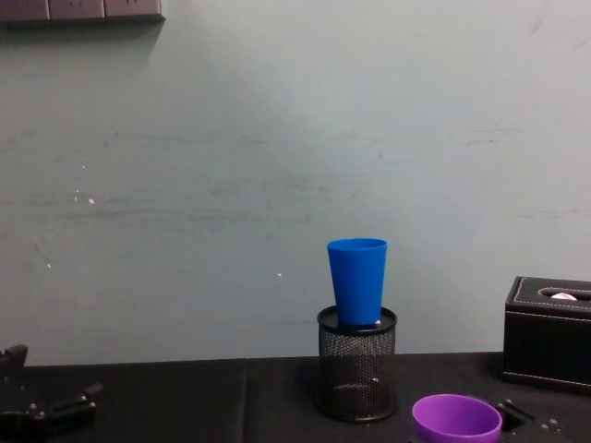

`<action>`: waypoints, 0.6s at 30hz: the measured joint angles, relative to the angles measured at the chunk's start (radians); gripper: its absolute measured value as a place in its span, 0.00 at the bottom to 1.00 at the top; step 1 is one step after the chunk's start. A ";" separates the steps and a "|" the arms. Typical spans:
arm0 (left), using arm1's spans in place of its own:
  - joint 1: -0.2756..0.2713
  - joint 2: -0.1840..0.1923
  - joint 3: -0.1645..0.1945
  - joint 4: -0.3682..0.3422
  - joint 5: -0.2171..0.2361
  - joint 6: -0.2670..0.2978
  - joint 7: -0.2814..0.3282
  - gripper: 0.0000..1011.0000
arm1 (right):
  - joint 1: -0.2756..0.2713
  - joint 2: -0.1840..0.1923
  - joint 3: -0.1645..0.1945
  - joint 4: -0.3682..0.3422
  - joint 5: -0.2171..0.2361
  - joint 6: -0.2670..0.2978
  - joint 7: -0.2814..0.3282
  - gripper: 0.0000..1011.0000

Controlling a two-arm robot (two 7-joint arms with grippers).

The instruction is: Pick up one cup with a gripper and tap it against the other cup.

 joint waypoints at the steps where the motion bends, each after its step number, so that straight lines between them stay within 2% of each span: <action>1: 0.000 0.000 0.000 0.000 0.000 0.000 0.000 1.00 | 0.002 -0.001 0.000 0.002 0.000 -0.001 0.001 0.99; 16: 0.000 0.000 0.000 0.000 0.000 0.000 0.000 1.00 | 0.004 -0.003 0.000 0.005 0.000 -0.003 0.005 0.99; 18: 0.000 0.000 0.000 0.000 0.000 0.000 0.000 1.00 | 0.004 -0.003 0.000 0.005 0.000 -0.003 0.005 0.96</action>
